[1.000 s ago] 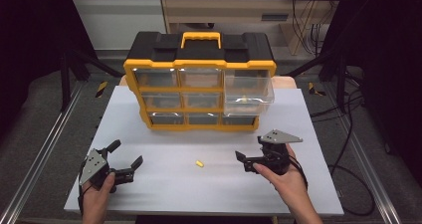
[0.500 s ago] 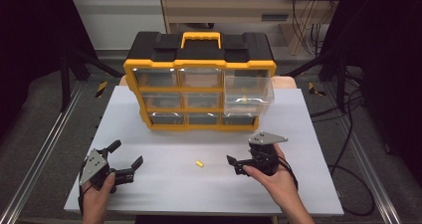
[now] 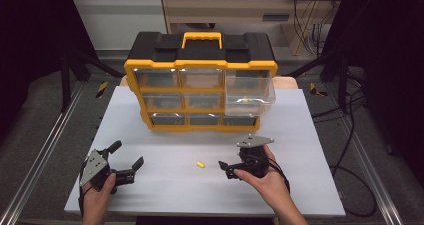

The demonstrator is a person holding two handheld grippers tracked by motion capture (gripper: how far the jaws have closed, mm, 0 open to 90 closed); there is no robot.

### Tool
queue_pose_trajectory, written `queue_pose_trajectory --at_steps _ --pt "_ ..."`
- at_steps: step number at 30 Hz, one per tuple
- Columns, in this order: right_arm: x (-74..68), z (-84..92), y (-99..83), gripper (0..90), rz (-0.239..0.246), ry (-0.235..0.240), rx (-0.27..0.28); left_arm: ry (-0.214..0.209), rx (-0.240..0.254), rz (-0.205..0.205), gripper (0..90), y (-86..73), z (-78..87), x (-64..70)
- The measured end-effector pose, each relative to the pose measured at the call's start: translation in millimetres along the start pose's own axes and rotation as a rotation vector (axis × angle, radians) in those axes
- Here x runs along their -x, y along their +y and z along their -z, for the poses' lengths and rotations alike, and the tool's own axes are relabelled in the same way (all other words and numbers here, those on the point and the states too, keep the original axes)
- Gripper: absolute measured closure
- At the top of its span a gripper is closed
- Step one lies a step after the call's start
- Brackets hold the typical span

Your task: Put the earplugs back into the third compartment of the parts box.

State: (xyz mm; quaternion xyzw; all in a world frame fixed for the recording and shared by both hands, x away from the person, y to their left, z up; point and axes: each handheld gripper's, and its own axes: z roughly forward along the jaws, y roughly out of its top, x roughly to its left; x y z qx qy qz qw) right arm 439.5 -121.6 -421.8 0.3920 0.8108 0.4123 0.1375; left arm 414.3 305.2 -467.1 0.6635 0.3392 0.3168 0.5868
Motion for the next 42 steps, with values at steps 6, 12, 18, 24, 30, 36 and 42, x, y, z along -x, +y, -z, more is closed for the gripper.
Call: queue_pose_trajectory --at_steps 6,12,18,24,30,36,42 --pt "-7.6 -10.7 -1.3 7.3 0.001 0.006 -0.026 0.000 0.000 0.000 1.0 0.0 0.1 -0.1" --pt "-15.6 -23.9 -2.0 7.3 0.009 0.023 -0.057 0.000 -0.001 0.002 0.8 -0.1 0.0 -0.4" --pt "-22.3 -35.0 -0.8 7.5 0.017 0.034 -0.077 0.000 -0.001 0.003 0.8 -0.2 0.0 -0.7" --pt "-26.4 -43.3 -0.1 7.5 0.017 0.044 -0.094 -0.001 -0.003 0.003 0.8 -0.2 -0.1 -0.7" --pt "-29.6 -50.2 0.2 7.4 0.018 0.052 -0.108 -0.003 -0.004 0.004 0.8 -0.3 -0.3 -0.6" --pt "-32.6 -57.0 0.4 7.2 0.021 0.059 -0.123 -0.008 -0.005 0.001 0.8 -0.4 -1.0 0.0" --pt "-36.7 -63.9 0.1 8.4 0.033 0.045 -0.141 -0.009 -0.009 0.000 0.8 -0.4 -1.0 0.0"
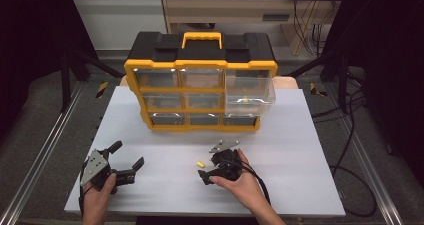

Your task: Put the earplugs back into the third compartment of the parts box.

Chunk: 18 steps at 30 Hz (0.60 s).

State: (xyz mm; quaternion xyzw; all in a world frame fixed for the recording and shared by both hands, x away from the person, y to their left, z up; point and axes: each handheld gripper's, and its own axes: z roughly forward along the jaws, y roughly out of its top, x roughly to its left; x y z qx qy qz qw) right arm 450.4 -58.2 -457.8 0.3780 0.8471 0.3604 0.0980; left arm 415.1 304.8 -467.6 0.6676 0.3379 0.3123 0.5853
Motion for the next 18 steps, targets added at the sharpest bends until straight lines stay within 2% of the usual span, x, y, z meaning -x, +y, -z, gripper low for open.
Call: queue_pose_trajectory --at_steps 2,8,14,16,18 --pt "0.1 -2.1 0.5 8.9 0.007 -0.006 0.000 -0.002 -0.001 -0.002 0.8 0.1 0.0 0.4" --pt "1.5 -5.9 3.5 8.9 -0.008 -0.001 0.019 -0.003 -0.002 -0.003 0.8 0.0 -0.6 0.6" --pt "-0.6 -13.2 6.4 9.9 -0.017 -0.002 0.015 -0.005 -0.002 -0.003 0.8 0.0 -1.0 0.9" --pt "-1.1 -15.5 7.7 13.1 -0.015 -0.008 0.016 -0.004 -0.002 -0.002 0.8 0.0 -0.7 0.7" --pt "-0.9 -16.8 9.0 16.5 -0.020 0.010 0.028 -0.004 -0.001 -0.002 0.8 0.1 -0.5 0.5"
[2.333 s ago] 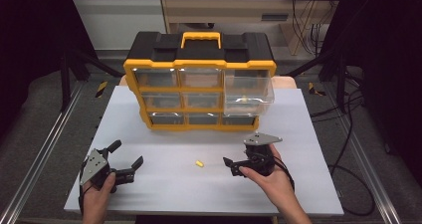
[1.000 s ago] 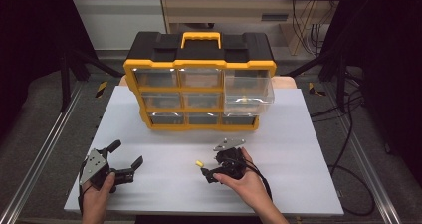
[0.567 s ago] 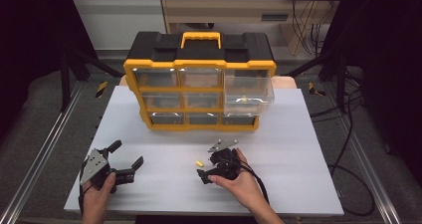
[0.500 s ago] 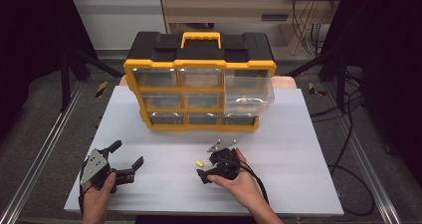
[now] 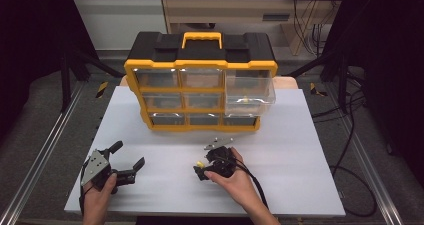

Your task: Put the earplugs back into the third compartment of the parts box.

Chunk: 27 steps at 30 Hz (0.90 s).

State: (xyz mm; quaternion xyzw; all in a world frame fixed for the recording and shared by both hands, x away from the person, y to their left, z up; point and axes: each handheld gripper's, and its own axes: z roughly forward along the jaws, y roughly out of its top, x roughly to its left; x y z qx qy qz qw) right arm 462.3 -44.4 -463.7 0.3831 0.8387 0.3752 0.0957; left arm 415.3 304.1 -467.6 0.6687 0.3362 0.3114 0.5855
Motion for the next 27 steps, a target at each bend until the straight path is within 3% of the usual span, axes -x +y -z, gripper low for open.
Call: queue_pose_trajectory --at_steps 4,9,13,19,27 --pt "2.5 -2.0 2.1 19.5 -0.026 0.020 0.026 -0.001 0.000 0.001 0.8 -0.2 -0.4 -0.1" --pt "2.7 -4.7 2.3 22.1 -0.019 0.016 0.012 -0.003 0.000 0.001 0.8 -0.2 -0.8 0.1" --pt "0.7 -6.4 1.7 32.7 0.005 -0.002 -0.016 -0.003 -0.001 0.001 0.8 -0.2 -0.8 -0.1" --pt "-2.0 -7.3 0.9 50.6 0.026 0.015 -0.014 -0.003 -0.002 0.001 0.8 -0.2 -0.9 0.1" --pt "-3.2 -9.1 0.3 63.9 0.059 0.020 -0.016 -0.005 -0.003 0.002 0.8 -0.4 -1.1 -0.3"
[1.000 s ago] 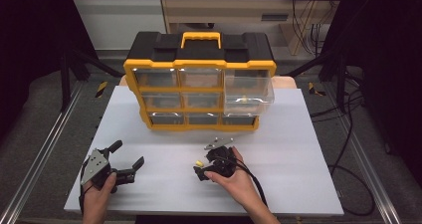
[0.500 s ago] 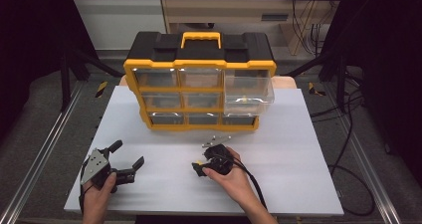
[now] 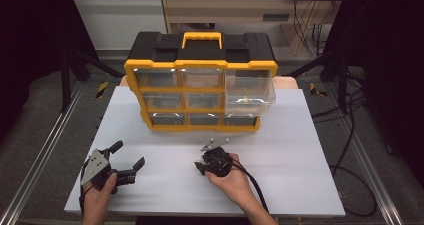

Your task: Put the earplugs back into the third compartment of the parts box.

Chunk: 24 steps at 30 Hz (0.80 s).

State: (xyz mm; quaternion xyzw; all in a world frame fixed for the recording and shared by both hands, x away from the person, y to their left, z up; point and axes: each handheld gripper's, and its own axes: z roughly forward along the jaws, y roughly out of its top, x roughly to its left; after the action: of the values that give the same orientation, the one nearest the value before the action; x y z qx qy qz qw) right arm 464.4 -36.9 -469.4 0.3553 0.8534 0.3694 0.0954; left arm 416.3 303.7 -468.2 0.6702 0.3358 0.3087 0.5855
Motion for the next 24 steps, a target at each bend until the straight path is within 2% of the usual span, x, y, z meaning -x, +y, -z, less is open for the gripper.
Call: queue_pose_trajectory --at_steps 11,24 --pt "-0.9 -4.2 -1.7 72.9 0.017 -0.001 -0.024 0.000 0.003 0.002 0.8 0.2 0.4 -0.4" --pt "-0.7 -5.8 -4.2 81.4 0.067 -0.010 -0.012 0.005 0.003 -0.002 0.8 0.3 0.0 -0.5"
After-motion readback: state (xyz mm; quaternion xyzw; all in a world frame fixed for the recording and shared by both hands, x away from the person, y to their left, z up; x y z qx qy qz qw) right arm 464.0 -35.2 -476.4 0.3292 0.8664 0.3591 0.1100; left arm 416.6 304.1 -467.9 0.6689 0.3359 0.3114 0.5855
